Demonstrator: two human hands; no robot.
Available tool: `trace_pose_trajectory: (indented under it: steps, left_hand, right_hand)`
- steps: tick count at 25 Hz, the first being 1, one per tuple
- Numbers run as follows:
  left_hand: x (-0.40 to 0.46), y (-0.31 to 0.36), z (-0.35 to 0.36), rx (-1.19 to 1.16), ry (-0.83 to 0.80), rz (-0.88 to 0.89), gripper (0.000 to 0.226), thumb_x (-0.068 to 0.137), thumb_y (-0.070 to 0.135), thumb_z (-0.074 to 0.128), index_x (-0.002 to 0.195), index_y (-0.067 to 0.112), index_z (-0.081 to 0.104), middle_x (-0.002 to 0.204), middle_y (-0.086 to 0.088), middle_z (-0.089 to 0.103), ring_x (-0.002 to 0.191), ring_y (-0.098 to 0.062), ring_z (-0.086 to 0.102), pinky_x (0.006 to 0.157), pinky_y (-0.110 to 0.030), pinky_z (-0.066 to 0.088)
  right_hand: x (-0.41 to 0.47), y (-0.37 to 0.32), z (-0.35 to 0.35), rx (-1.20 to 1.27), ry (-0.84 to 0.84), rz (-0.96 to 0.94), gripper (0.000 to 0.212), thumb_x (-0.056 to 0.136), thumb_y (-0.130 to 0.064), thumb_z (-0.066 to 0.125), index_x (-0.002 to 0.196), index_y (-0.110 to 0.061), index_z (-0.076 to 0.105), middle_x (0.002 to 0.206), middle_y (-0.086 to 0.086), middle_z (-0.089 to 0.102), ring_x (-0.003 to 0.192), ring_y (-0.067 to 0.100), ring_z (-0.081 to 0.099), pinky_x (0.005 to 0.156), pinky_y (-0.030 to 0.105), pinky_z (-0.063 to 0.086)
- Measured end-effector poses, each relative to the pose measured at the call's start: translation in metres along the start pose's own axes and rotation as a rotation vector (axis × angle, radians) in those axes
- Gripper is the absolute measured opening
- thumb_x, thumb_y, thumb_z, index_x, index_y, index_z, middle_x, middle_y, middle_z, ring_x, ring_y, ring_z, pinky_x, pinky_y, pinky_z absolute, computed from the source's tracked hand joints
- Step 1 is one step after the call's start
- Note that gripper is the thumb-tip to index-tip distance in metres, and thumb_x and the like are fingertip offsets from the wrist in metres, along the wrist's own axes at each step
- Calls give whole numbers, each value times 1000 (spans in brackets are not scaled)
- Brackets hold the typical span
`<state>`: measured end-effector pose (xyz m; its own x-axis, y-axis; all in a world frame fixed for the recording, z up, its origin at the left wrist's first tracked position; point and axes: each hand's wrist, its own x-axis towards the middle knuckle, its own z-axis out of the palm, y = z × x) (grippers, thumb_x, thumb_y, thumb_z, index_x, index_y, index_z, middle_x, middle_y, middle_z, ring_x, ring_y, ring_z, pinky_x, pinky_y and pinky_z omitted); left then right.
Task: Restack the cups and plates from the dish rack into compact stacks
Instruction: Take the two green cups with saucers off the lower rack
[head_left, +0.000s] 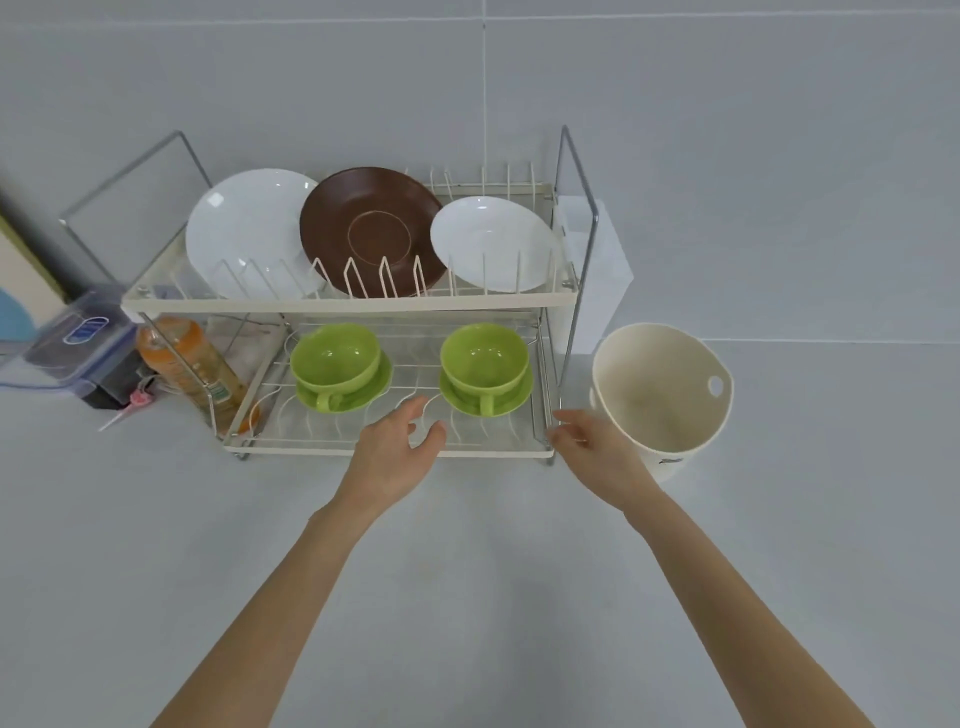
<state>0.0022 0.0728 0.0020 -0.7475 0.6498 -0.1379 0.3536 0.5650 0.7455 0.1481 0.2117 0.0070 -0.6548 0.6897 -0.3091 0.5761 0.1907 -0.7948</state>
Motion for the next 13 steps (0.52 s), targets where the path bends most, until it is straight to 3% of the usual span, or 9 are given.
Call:
trace_pose_trajectory:
  steps: [4, 7, 10, 13]
  left_hand:
    - [26, -13, -10, -78, -60, -74, 51, 89, 34, 49, 136, 15, 40, 139, -7, 50, 121, -22, 52, 91, -26, 38]
    - [51, -15, -10, -114, -111, -125, 54, 90, 37, 47, 137, 13, 38, 140, -7, 48, 121, -21, 51, 86, -23, 35]
    - [81, -17, -2, -103, -164, -168, 61, 88, 43, 46, 139, 11, 34, 140, -7, 48, 125, -24, 48, 98, -27, 35]
    - [111, -20, 9, -211, -209, -270, 71, 84, 53, 46, 140, 11, 31, 136, -7, 51, 124, -27, 50, 108, -38, 36]
  right_hand:
    - [25, -16, 28, 168, -72, 127, 50, 93, -31, 45, 137, -9, 39, 114, 7, 55, 108, 20, 51, 99, 31, 38]
    - [46, -26, 41, 210, -32, 195, 56, 93, -35, 43, 141, -8, 30, 134, 13, 47, 121, 25, 45, 100, 33, 35]
    - [70, -33, 47, 227, 36, 273, 53, 95, -34, 39, 138, -4, 30, 138, 14, 44, 127, 29, 41, 101, 34, 34]
    - [96, -33, 53, 270, 114, 343, 50, 95, -33, 36, 134, -1, 35, 120, 16, 51, 112, 31, 50, 94, 37, 39]
